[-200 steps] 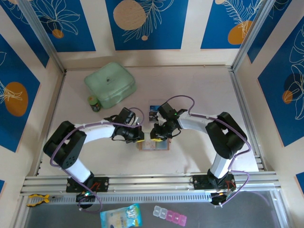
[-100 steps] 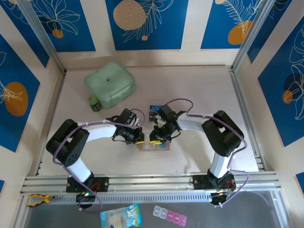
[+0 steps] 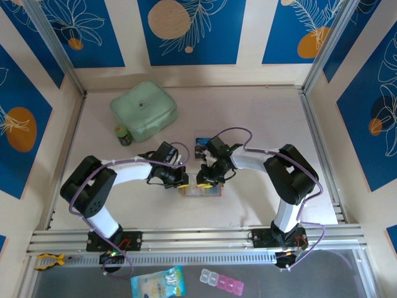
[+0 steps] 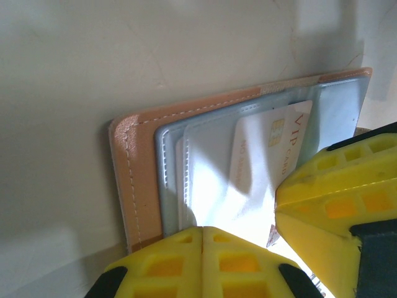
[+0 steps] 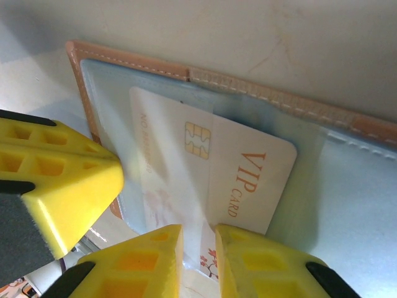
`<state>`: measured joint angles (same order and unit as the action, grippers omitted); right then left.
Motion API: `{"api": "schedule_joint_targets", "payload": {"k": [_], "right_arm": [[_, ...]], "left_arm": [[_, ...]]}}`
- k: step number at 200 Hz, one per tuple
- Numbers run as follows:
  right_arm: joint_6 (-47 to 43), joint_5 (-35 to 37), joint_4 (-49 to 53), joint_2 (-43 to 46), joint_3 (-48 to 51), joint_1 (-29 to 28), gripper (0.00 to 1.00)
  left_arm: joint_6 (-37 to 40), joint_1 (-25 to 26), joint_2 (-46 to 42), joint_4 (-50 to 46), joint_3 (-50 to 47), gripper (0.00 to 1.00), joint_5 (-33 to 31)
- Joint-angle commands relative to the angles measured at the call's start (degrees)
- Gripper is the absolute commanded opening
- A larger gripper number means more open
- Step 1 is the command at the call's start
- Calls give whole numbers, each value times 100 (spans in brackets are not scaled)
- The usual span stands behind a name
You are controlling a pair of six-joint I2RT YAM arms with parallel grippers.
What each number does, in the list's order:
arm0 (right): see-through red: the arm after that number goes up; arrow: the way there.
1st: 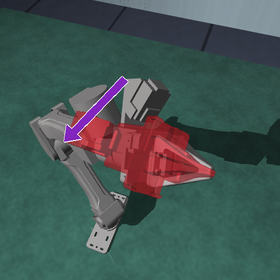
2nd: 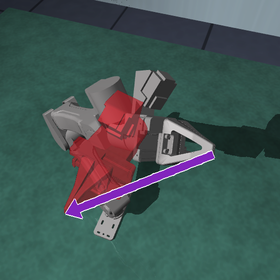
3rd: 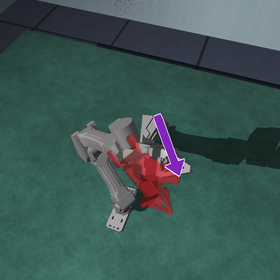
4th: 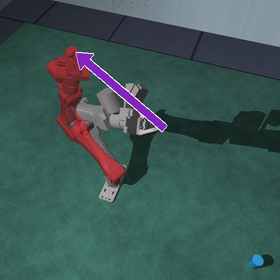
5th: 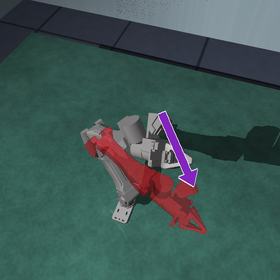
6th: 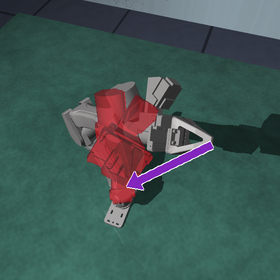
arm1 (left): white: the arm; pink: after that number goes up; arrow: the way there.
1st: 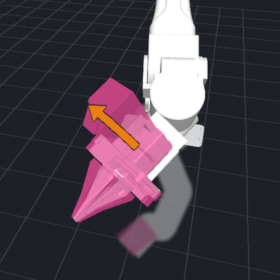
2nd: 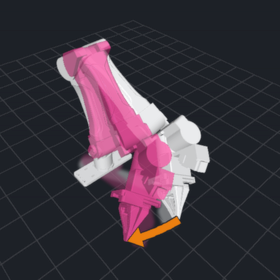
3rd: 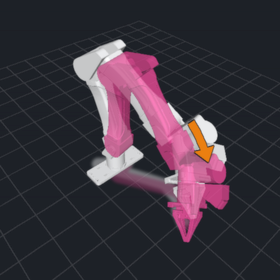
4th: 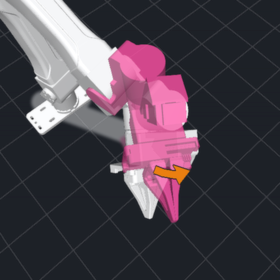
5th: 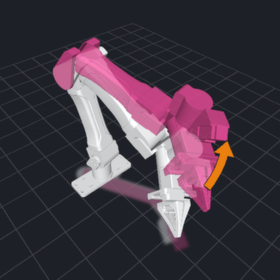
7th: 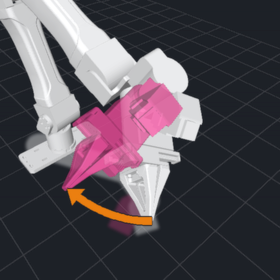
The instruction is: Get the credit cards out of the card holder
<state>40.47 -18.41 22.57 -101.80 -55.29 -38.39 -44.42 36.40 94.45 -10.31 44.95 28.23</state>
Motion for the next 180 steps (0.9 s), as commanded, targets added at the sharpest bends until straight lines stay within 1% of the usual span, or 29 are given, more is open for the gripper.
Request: {"api": "schedule_joint_targets", "payload": {"k": [1, 31, 80, 99, 121, 180], "right_arm": [[-116, 33, 178, 120, -36, 3, 23], [-101, -105, 5, 318, 74, 20, 22], [18, -51, -34, 572, 180, 94, 23], [107, -36, 20, 540, 224, 177, 23], [167, -86, -49, 508, 298, 242, 25], [181, -59, -60, 303, 342, 265, 28]], "left_arm": [[134, 33, -71, -286, 117, 0, -78], [119, 45, -136, -302, 202, 0, 28], [126, 141, -101, -330, 295, 0, 111], [127, 159, -42, -300, 287, 0, 120], [118, 171, 6, -261, 274, 0, 150], [136, 166, 127, -252, 264, 0, 146]]}}
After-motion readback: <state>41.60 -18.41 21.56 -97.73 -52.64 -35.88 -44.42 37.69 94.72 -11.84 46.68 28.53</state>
